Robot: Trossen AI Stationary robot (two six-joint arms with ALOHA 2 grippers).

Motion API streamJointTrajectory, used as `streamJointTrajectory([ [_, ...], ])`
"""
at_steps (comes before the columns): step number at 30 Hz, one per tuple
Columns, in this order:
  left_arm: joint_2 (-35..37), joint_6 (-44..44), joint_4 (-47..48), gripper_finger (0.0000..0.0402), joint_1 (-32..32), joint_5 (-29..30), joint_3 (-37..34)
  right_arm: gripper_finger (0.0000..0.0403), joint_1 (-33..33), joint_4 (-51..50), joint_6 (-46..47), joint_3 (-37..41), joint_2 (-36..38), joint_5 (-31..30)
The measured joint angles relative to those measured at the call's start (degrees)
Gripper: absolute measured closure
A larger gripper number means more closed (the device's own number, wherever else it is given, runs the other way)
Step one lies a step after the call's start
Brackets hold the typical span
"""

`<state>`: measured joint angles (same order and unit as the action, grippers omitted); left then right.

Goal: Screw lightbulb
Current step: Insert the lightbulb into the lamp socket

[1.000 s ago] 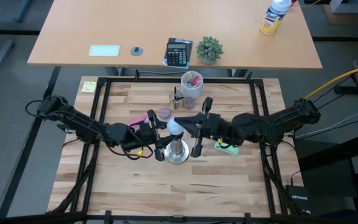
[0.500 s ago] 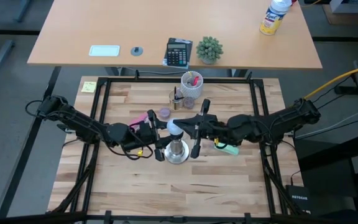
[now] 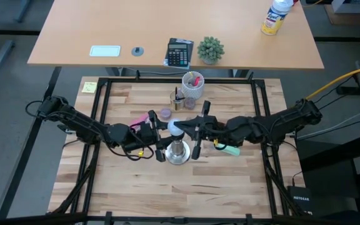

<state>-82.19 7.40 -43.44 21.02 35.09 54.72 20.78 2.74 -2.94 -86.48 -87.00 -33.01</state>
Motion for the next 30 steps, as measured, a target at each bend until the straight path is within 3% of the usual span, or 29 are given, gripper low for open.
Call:
streamJointTrajectory([
  [30, 1.1, 3.2, 0.1, 0.0192, 1.5, 0.5, 0.0, 0.0393, -0.2, -1.1, 1.4, -0.1, -0.6, 0.7],
])
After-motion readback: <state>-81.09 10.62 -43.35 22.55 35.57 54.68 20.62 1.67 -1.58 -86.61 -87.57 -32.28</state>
